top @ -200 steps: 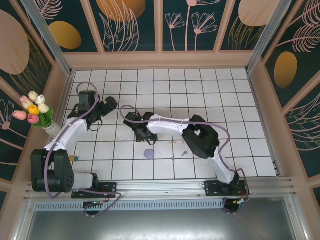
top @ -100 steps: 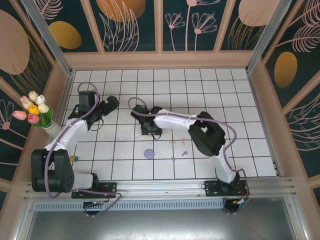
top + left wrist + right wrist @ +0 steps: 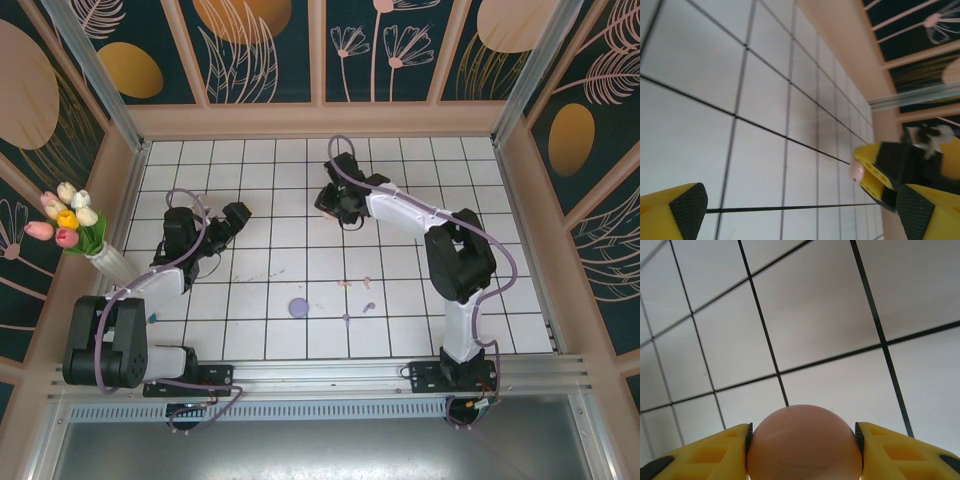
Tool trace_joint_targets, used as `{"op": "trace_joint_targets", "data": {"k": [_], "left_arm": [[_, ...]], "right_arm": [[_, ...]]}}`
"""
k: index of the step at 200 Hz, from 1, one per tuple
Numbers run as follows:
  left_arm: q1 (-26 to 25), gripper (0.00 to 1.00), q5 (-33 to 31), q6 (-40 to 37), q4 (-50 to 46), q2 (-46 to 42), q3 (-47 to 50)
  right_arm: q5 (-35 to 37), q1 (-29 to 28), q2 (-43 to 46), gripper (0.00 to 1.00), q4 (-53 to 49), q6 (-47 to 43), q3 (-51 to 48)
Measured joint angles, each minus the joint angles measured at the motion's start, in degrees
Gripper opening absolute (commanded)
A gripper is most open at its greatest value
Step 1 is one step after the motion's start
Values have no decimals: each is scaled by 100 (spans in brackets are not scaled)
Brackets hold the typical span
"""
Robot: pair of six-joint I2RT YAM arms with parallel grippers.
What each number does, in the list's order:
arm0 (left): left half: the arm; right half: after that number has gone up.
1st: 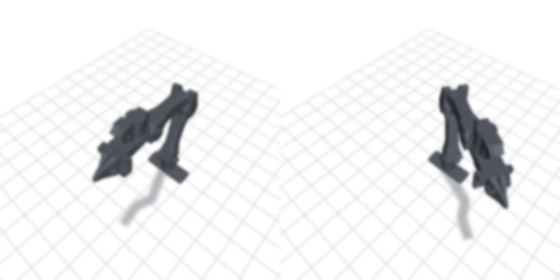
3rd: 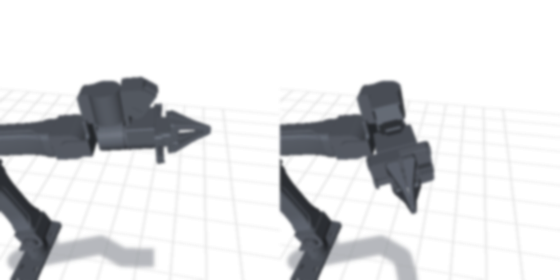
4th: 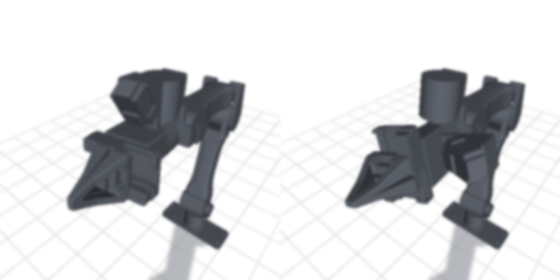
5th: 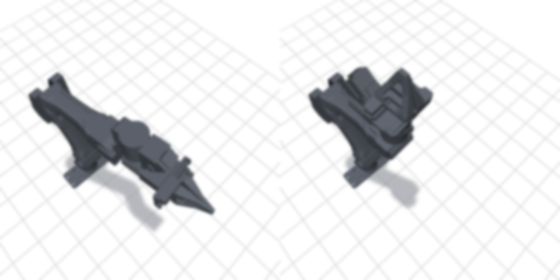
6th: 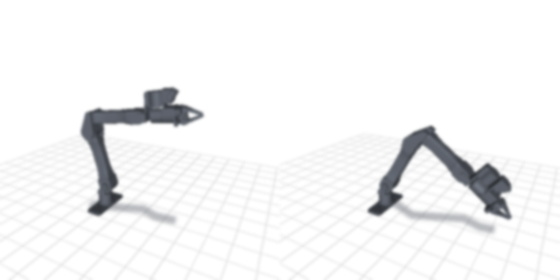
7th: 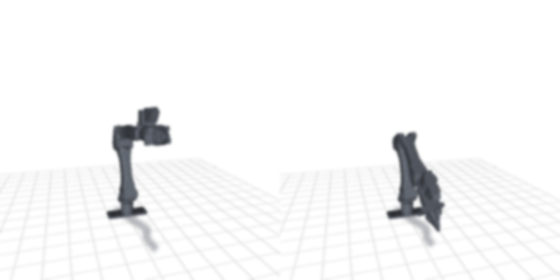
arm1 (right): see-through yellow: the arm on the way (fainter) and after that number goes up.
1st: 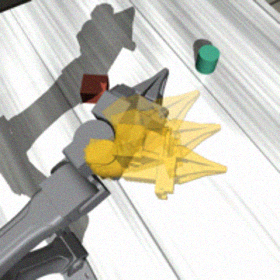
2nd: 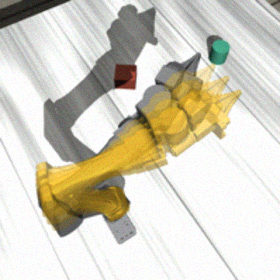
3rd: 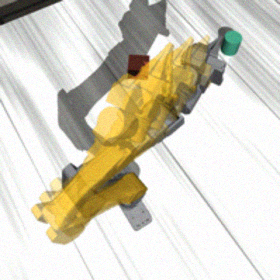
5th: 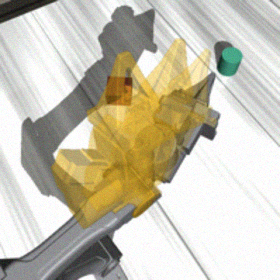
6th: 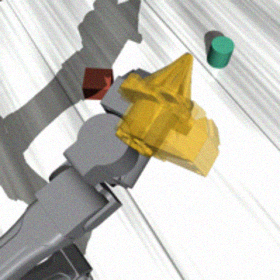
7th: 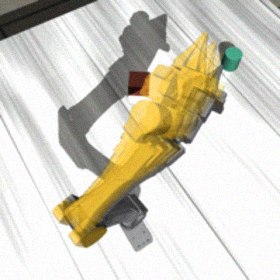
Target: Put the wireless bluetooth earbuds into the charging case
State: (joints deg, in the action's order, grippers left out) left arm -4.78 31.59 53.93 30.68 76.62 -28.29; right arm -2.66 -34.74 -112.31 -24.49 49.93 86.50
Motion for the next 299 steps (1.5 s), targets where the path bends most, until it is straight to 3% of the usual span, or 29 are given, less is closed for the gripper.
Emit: {"op": "trace_joint_targets", "data": {"k": [56,110,189,299], "left_arm": [[-540,98,74,236,1582,173,350],[-1346,97,-319,162,2310,713,348],[-1906,85,-962,-188,2625,1762,-297],[-2258,73,-1174,-470,2708,2710,-704]], "right_arm": [[-682,273,0,45,697,614,-31],[-1099,278,0,46,1158,1091,-188],[-1355,278,0,46,1722,1882,-817],[-1353,149,22,46,1915,2269,-935]]}}
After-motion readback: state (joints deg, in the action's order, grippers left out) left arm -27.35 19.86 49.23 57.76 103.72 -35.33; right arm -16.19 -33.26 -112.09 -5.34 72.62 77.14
